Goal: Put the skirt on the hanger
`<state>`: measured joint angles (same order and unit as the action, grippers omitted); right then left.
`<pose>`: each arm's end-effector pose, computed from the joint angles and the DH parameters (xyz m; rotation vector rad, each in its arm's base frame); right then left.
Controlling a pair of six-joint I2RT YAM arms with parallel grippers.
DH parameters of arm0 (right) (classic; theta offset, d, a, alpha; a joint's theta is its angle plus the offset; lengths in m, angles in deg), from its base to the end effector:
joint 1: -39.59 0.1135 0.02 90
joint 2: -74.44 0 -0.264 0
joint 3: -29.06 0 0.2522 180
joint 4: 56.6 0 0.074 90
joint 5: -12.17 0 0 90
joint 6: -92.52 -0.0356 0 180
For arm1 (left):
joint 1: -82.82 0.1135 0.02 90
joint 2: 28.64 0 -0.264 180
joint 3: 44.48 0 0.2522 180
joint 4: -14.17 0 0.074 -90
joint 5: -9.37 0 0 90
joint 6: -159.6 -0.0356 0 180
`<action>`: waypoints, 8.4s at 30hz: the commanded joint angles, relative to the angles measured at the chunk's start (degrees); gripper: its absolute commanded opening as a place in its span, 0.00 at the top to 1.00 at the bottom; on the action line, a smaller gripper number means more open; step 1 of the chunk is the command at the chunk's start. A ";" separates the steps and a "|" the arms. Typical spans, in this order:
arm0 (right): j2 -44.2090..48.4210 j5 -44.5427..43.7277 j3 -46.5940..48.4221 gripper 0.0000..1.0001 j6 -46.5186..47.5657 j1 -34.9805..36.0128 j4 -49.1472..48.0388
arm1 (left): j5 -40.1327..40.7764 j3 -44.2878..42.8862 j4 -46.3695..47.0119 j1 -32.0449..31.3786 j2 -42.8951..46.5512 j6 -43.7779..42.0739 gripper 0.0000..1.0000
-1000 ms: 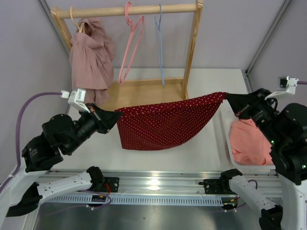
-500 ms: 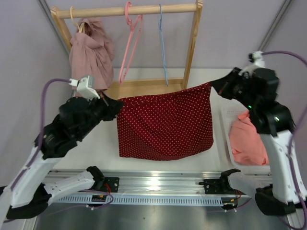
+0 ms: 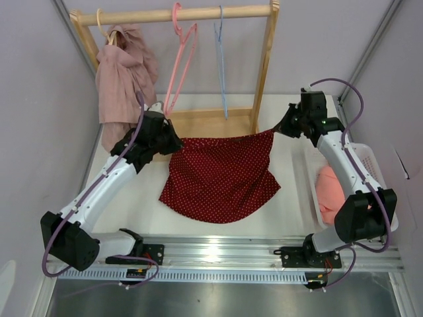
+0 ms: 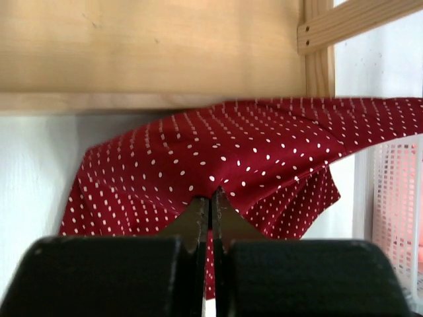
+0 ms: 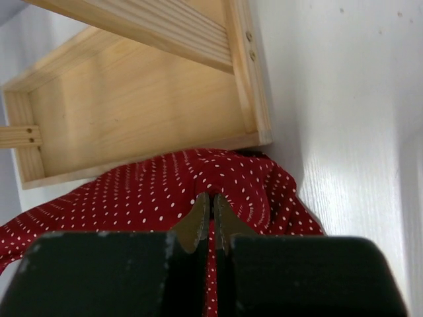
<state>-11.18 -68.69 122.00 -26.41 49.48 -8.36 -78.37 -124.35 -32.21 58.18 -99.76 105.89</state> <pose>0.3265 0.0627 0.3374 0.3016 2.3124 0.5293 0.2466 -0.1115 0.3348 -0.2535 2.2671 -0.5299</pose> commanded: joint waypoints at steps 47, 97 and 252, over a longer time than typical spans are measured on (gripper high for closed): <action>28.15 -13.28 -21.09 0.38 -13.26 12.26 2.79 | -29.86 -0.23 15.38 3.37 30.43 -7.82 0.35; 25.86 -7.48 -18.88 0.39 -9.13 8.83 -0.38 | 12.33 -68.10 -9.12 -1.63 -29.35 -30.75 0.50; 27.43 -14.68 -53.52 0.79 -23.02 25.79 -15.77 | -17.82 49.05 57.23 -25.54 2.73 -10.45 1.00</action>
<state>13.34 -81.95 66.40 -48.42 74.90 -26.35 -97.43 -76.22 25.65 32.80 -96.81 96.58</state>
